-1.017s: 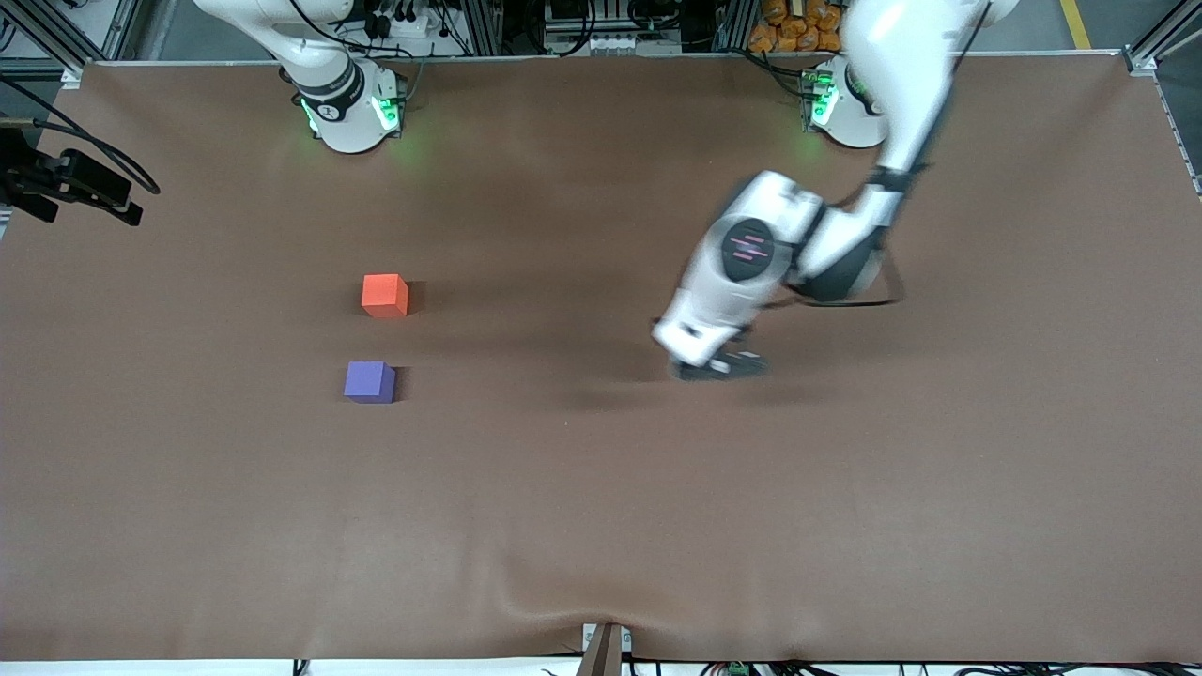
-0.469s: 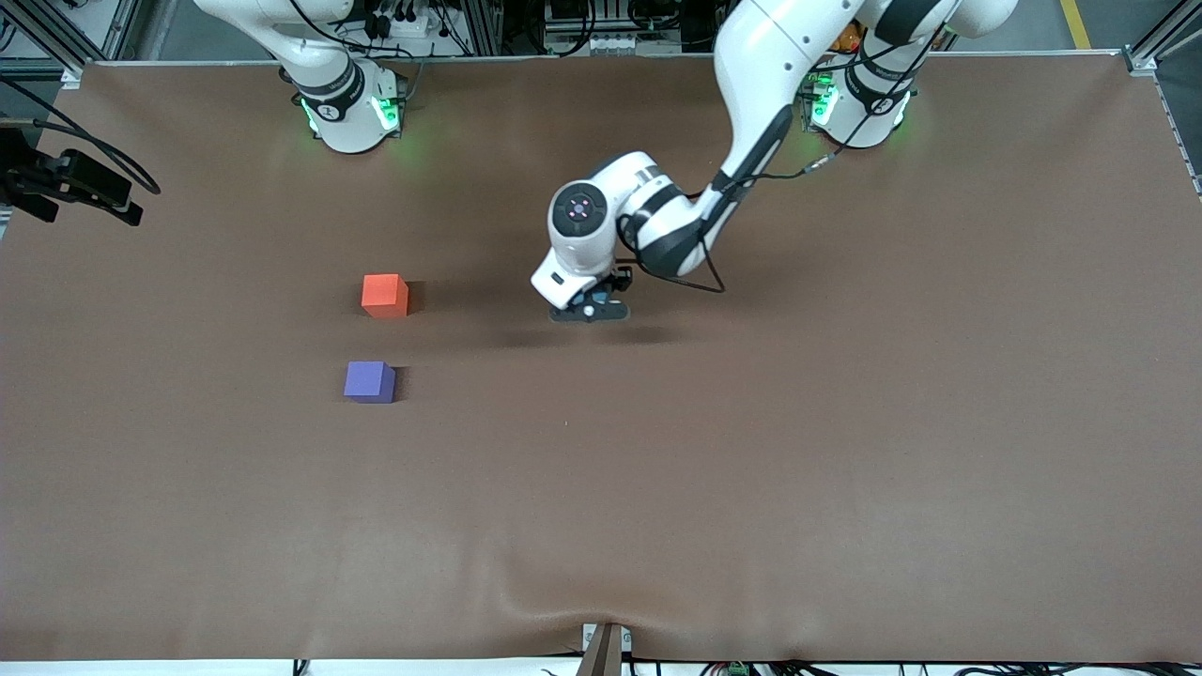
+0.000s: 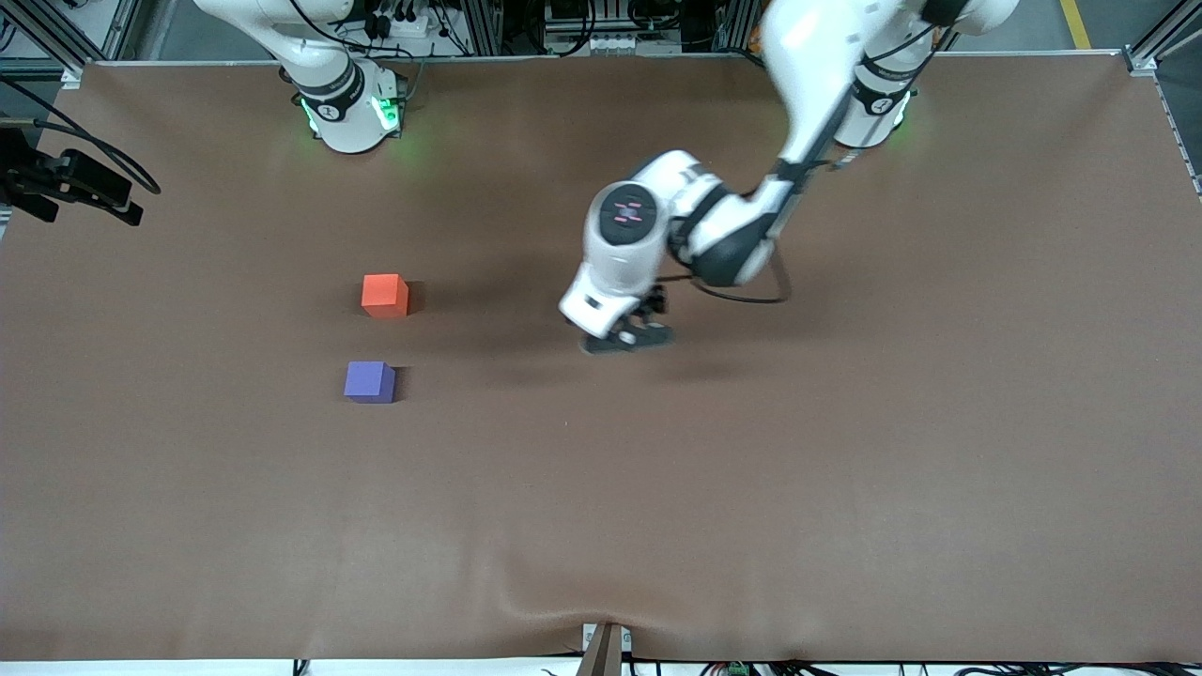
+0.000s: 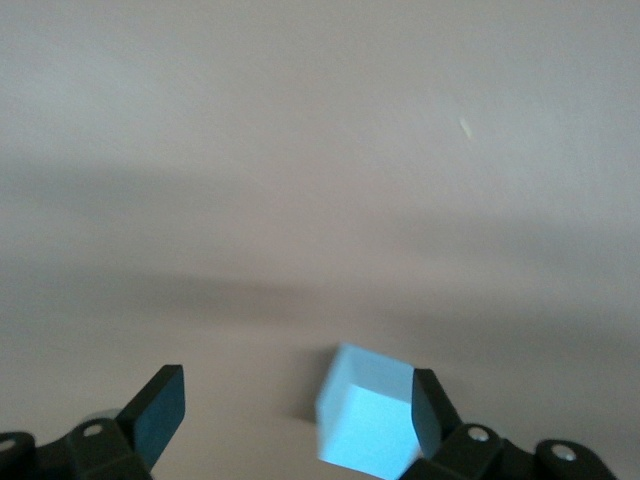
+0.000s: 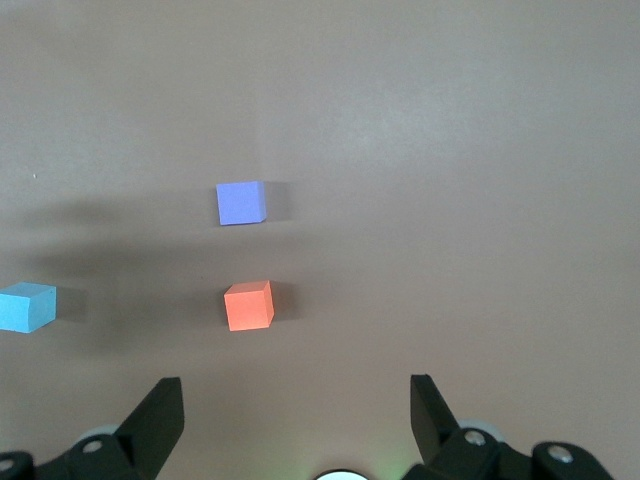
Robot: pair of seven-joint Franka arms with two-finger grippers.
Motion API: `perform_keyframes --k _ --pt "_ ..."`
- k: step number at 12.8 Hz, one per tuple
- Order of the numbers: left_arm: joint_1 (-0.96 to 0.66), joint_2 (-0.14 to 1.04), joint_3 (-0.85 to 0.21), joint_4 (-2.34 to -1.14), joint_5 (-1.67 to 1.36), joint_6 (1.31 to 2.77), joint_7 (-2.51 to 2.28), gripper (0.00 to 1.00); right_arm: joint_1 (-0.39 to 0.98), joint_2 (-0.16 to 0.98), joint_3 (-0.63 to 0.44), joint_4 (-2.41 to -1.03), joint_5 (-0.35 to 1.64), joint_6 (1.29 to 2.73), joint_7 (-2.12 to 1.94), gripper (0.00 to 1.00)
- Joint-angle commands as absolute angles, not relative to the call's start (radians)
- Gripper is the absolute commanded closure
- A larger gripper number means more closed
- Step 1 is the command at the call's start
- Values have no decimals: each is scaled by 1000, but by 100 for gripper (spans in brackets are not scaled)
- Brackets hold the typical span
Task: Place blue block between orange and purple blocks
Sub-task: 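Carry the light-blue cube with the left gripper toward the table middle, then set down the blue cube while the right gripper reaches toward it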
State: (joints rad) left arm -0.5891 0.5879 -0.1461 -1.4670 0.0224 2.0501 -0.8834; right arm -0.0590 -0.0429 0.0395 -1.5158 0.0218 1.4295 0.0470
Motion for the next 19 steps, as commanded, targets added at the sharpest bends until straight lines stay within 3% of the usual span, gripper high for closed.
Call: perform_keyframes --k 1,3,7,9,12,16,19 --pt "-444 490 -158 -1499 37 1924 -746 0 -61 -34 49 -1532 21 1436 43 0" --pt "-326 440 -158 -1509 40 1833 -613 0 -51 8 51 -1528 20 1433 40 0" --pt "-120 347 -161 -1619 90 1835 -328 0 84 64 51 -1539 32 1439 57 0" --pt "-46 258 -172 -1722 91 1876 -220 0 138 124 51 -1540 89 1492 98 0" --pt "-46 111 -172 -1957 90 2070 -212 0 246 199 51 -1563 124 1615 248 0" --pt "37 92 -161 -1866 141 2015 104 0 421 302 51 -1675 124 1900 553 0" --pt "32 98 -170 -1682 169 1746 120 0 529 409 51 -1683 124 2041 696 0"
